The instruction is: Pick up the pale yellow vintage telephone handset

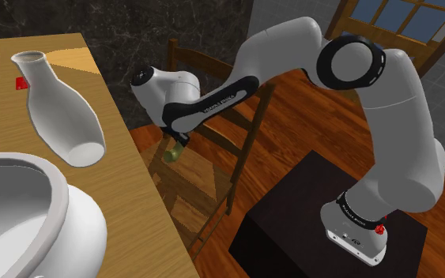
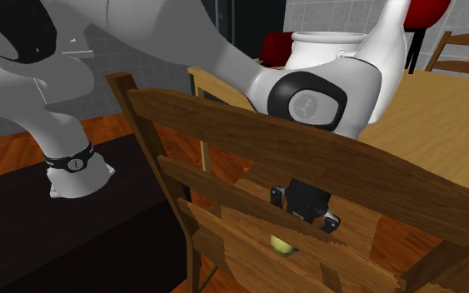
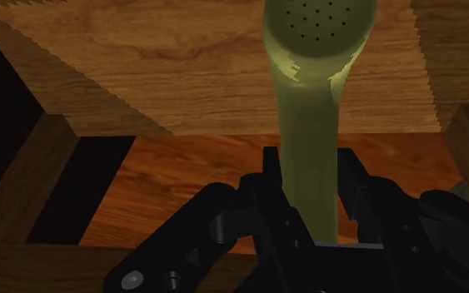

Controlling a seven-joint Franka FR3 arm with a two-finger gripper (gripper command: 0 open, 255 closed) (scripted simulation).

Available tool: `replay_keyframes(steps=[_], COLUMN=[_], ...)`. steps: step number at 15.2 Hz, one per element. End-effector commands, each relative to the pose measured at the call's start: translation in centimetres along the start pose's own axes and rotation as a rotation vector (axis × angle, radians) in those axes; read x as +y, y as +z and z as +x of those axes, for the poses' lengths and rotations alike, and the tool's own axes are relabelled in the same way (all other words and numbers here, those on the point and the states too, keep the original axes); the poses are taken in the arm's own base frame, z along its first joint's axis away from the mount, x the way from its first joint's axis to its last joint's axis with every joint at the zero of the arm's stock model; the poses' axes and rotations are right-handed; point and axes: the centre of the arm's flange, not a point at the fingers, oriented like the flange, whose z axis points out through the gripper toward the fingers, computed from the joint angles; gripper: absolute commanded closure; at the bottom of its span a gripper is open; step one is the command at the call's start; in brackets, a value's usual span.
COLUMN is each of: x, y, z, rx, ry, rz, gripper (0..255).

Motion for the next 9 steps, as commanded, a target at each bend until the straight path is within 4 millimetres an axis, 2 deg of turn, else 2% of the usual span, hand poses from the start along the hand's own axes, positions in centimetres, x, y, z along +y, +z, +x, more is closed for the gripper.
replay_keyframes(steps=[1, 7, 9], x=[0.1, 0.2, 0.3], y=[-0.9, -3.9, -4.0], z=[0.4, 1.4, 1.4], rx=[0.0, 0.0, 0.0], ry=[0.0, 0.0, 0.0], rz=[0.0, 0.0, 0.0], gripper=[255, 255, 255])
